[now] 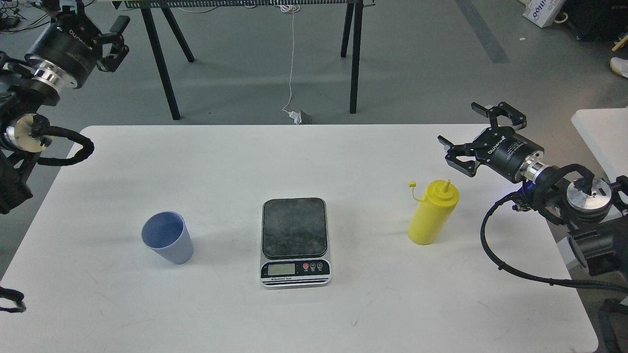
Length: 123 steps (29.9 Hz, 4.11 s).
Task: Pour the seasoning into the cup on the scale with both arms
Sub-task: 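Move the left gripper toward the blue cup, then grasp the blue cup with the left gripper, then lift the blue cup and place it on the scale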
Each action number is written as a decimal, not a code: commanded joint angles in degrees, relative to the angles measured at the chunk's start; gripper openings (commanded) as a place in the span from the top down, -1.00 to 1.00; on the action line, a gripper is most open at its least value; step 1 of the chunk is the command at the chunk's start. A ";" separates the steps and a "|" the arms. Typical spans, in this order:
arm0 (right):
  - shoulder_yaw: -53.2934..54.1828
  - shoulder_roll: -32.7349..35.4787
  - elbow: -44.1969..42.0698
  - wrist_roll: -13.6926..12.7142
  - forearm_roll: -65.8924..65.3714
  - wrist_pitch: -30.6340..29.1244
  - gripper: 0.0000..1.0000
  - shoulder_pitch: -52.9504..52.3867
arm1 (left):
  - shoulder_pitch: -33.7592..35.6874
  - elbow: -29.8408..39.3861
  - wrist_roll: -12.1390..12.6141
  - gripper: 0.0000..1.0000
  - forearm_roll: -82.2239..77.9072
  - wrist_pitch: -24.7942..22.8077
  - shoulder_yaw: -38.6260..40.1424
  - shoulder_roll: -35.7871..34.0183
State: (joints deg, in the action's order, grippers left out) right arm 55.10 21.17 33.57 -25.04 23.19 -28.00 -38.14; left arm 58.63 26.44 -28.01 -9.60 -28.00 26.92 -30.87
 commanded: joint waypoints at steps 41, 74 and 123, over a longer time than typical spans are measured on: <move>0.27 -0.34 -0.08 -0.01 0.01 0.00 -0.97 0.44 | -1.23 38.86 0.01 -0.98 -94.03 0.00 -19.62 -23.63; 0.27 -0.08 -0.17 -0.01 0.01 0.00 -0.97 0.79 | -8.01 37.90 0.01 -0.86 -95.78 0.00 -20.94 -20.81; 0.53 -0.43 -0.26 0.08 0.01 0.00 -0.97 1.58 | 6.41 32.36 0.01 0.94 -88.66 0.00 -24.62 1.68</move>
State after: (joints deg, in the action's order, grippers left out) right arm 55.63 20.77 33.39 -24.96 23.20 -28.00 -36.56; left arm 64.99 60.40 -28.00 -95.38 -27.99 4.74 -32.81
